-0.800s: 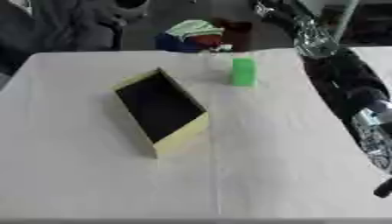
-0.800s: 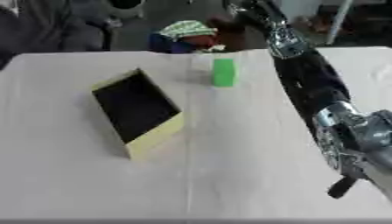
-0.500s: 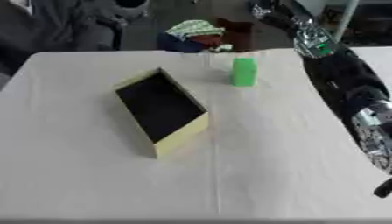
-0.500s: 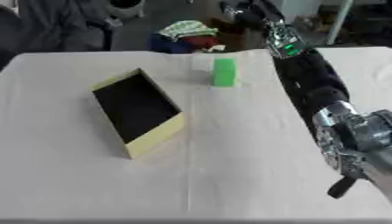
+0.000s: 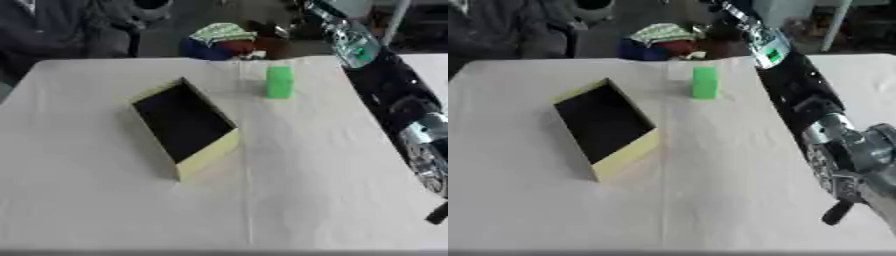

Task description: Pick up objects on the table and place them in the box.

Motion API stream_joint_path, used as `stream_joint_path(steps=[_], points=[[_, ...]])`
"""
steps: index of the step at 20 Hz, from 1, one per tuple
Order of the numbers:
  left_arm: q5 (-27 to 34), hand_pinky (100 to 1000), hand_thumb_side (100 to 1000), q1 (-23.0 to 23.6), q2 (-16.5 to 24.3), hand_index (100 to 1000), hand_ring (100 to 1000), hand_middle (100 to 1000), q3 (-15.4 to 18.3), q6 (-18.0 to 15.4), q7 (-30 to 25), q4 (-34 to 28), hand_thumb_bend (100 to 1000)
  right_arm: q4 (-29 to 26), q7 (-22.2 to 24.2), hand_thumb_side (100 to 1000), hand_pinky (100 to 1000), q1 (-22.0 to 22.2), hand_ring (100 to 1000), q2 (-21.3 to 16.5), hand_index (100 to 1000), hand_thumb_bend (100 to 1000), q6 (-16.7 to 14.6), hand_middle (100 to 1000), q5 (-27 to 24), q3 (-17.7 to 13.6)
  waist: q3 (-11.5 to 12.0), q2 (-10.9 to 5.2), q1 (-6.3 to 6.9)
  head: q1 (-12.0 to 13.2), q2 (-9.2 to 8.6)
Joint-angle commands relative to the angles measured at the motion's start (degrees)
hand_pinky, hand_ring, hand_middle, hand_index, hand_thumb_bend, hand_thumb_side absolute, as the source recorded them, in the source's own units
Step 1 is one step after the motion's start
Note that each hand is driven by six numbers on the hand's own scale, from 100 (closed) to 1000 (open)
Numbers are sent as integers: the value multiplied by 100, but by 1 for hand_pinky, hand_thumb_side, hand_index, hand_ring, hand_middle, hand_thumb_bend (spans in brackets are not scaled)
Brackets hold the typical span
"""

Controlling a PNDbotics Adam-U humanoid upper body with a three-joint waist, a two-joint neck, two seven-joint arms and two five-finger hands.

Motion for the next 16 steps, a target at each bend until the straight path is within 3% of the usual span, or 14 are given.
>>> stream_joint_path(steps=[1,8,16], points=[[-4,644,604,-105,94,808,660,731,-10,13,-2,-122,539,-128,129,463,936,-164,1000,-170,979,394,-55,983,855,34,25,-44,12,-31,-14],[0,643,606,-124,88,808,660,730,-22,18,-12,-126,538,78,134,457,972,-166,1000,-155,990,430,-30,983,2129,-29,99,-3,4,-57,-48],[-2,644,606,-134,87,808,659,730,-26,26,-17,-129,538,366,46,460,985,-121,1000,-184,982,432,95,983,2814,-135,135,15,13,-68,-63]])
